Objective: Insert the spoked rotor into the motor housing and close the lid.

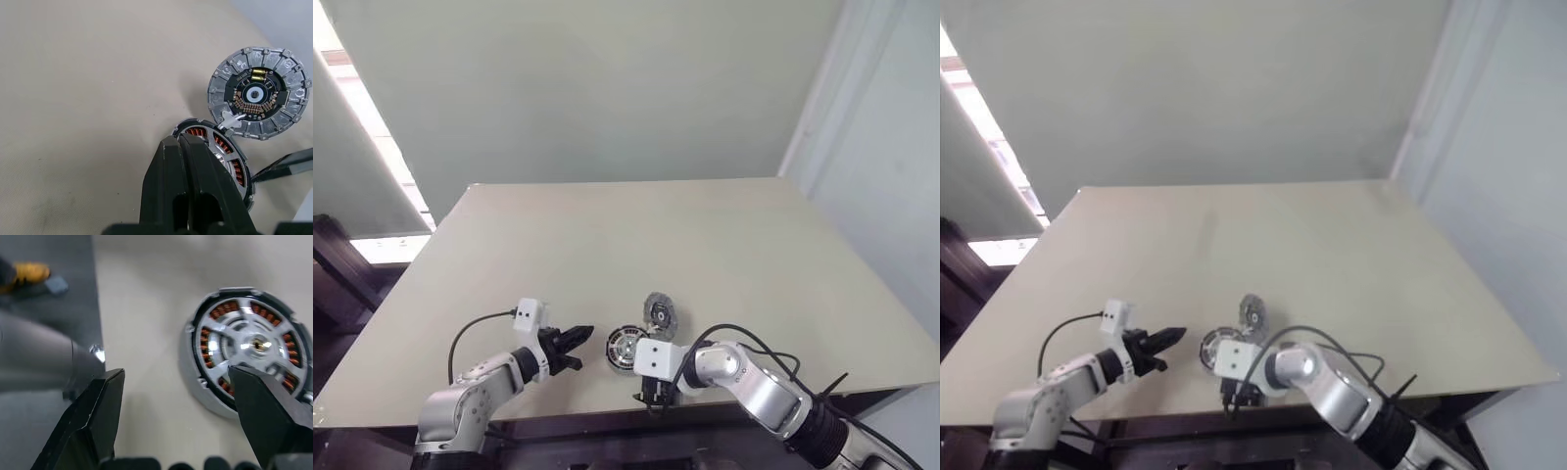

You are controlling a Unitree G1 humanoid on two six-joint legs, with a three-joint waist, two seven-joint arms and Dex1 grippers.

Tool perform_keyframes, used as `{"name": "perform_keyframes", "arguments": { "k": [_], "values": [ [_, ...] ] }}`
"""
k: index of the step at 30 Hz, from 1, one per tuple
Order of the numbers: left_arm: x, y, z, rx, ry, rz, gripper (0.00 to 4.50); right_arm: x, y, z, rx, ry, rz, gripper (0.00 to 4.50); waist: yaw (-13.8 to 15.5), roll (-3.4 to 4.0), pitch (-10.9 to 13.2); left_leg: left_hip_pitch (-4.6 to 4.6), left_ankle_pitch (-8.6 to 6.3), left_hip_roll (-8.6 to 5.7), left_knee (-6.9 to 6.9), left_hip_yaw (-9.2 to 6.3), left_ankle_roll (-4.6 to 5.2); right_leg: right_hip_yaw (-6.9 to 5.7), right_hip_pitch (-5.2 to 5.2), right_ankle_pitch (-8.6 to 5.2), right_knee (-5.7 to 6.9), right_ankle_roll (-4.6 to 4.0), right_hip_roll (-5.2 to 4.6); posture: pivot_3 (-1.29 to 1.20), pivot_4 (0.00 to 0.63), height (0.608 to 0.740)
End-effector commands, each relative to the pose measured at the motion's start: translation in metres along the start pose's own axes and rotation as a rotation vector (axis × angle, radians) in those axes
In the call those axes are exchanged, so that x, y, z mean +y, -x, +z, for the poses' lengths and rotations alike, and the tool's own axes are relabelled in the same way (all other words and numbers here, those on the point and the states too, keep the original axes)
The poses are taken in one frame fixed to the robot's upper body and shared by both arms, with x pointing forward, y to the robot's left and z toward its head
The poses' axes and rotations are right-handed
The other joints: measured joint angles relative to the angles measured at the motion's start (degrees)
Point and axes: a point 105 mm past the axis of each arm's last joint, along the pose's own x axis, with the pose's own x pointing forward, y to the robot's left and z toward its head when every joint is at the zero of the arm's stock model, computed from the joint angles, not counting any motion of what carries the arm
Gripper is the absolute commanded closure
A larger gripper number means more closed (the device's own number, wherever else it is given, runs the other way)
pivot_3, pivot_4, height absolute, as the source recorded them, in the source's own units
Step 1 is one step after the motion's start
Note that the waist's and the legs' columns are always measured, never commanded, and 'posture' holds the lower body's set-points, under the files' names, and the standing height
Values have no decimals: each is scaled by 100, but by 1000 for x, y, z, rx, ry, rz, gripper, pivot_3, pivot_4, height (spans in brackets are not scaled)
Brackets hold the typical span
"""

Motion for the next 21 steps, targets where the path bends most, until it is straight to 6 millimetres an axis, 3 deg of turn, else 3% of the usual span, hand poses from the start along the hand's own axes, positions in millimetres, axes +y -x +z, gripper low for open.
{"name": "perform_keyframes", "arguments": {
  "k": [1,14,18,21],
  "values": [
    [-4,1,8,-14,-37,-15,4500,-7,-2,4,-14,69,-25,830,1,0,0,0,0,0,0,0,0,0,0,0,0,0,0,0,0,740],
    [-8,0,7,-12,-39,-23,4500,-15,-12,-11,21,60,-86,830,-3,-1,-1,19,1,3,0,1,0,0,13,0,4,0,1,0,0,740],
    [-8,-1,7,-13,-40,-24,4500,-16,-13,-11,22,47,-92,1634,-16,-1,-1,26,1,5,0,3,-1,0,15,0,7,-1,3,0,0,740],
    [-8,-1,7,-14,-41,-25,4500,-18,-13,-10,17,46,-96,2682,-16,-1,-1,24,1,4,-2,3,-1,2,14,0,6,0,2,0,0,740]
  ]
}}
